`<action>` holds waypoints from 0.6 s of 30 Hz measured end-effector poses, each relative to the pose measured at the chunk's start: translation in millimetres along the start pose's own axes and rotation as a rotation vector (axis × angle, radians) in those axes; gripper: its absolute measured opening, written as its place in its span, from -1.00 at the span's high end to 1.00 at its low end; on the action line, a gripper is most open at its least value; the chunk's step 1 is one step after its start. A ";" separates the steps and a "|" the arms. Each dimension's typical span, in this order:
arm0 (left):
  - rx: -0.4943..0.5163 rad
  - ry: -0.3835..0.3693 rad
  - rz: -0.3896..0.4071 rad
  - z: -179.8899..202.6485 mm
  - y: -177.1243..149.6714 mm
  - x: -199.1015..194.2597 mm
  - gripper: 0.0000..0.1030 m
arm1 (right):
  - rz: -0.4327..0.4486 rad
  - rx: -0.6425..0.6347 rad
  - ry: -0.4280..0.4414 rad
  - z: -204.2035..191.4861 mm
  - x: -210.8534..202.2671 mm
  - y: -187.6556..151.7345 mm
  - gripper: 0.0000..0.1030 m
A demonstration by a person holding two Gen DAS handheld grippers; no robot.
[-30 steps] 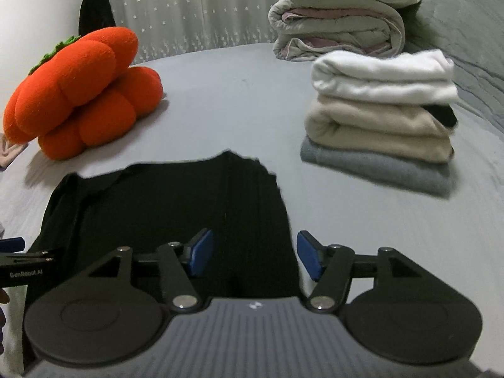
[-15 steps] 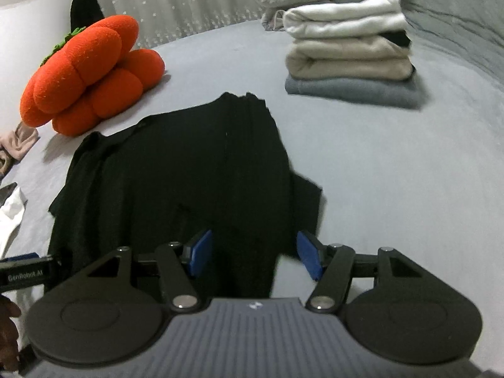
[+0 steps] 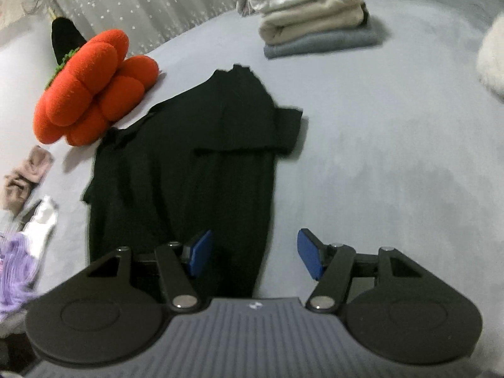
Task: Fold clothes
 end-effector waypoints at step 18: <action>-0.382 -0.415 -0.150 -73.9 -22.7 -11.8 -0.10 | -0.177 0.317 0.369 38.5 -24.4 -24.2 0.05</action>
Point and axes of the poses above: each gripper's, at about its wrist camera, not at the fingertips, and x roughly the way its jaws point, z to its right, y to its top, the point moved 1 cm from there along x, roughly the way its jaws point, and after that the axes turned 8 degrees about y, right-handed, at the moved point
